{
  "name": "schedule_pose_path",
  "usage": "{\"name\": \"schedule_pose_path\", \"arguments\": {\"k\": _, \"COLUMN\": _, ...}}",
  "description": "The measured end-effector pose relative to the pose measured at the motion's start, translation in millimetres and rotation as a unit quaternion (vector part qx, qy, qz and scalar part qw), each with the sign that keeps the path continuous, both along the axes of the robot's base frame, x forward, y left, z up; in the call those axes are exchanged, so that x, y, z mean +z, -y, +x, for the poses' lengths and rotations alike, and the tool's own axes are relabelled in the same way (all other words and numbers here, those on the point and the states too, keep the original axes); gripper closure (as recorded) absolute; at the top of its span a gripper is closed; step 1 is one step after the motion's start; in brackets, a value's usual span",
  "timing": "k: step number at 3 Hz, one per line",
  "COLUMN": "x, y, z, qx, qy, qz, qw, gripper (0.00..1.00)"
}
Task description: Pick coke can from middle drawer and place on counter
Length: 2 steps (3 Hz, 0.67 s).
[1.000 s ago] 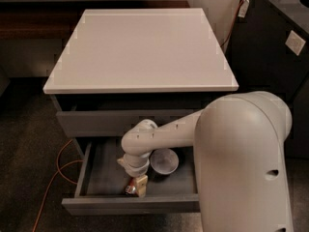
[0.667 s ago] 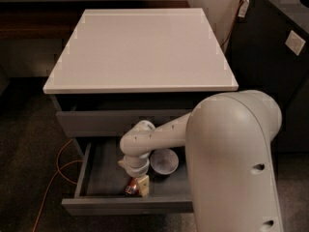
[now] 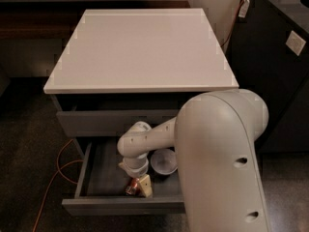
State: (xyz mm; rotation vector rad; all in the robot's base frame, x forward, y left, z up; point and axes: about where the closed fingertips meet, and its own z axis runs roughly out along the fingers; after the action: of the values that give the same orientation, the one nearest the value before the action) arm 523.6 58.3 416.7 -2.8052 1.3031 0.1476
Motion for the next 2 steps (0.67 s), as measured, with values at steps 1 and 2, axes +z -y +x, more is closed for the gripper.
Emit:
{"name": "schedule_pose_path", "arguments": {"k": 1, "x": 0.0, "y": 0.0, "z": 0.0, "qx": 0.000, "qy": 0.000, "qz": 0.000, "qw": 1.0000, "gripper": 0.00}}
{"name": "schedule_pose_path", "arguments": {"k": 2, "x": -0.1, "y": 0.0, "z": 0.0, "qx": 0.000, "qy": 0.000, "qz": 0.000, "qw": 1.0000, "gripper": 0.00}}
